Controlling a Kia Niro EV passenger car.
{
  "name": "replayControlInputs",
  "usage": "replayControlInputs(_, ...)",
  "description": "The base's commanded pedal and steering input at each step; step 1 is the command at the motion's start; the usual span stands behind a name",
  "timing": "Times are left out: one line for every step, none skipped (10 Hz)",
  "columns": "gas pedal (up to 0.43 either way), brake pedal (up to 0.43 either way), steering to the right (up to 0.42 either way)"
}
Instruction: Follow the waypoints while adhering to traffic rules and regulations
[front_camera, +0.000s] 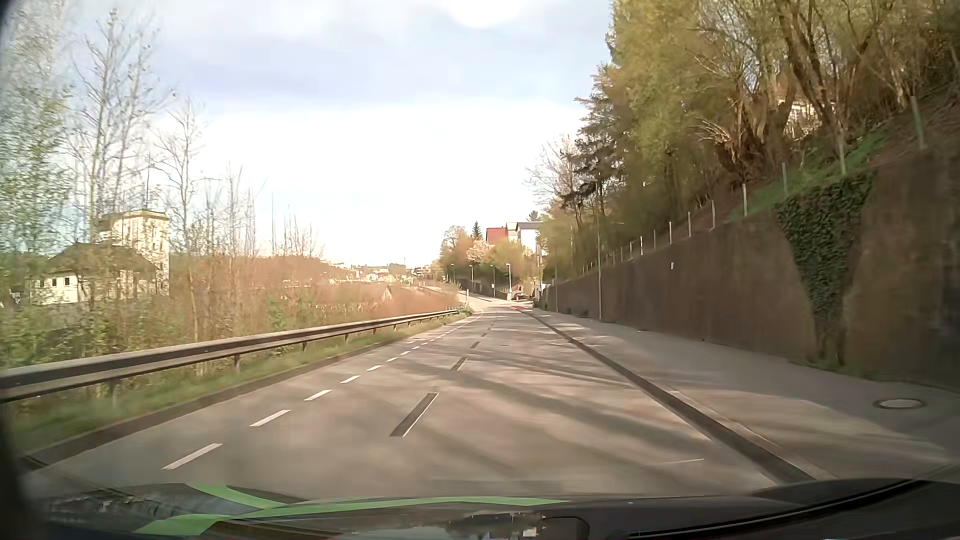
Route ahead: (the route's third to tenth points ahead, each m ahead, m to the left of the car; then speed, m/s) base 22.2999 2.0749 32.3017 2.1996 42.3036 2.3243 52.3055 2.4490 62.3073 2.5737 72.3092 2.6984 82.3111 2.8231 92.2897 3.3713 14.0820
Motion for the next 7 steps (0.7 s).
replayControlInputs(0.028,0.0,-0.001)
replayControlInputs(0.028,0.0,-0.001)
replayControlInputs(0.039,0.0,-0.001)
replayControlInputs(0.039,0.0,-0.001)
replayControlInputs(0.039,0.0,-0.001)
replayControlInputs(0.047,0.0,-0.001)
replayControlInputs(0.047,0.0,-0.002)
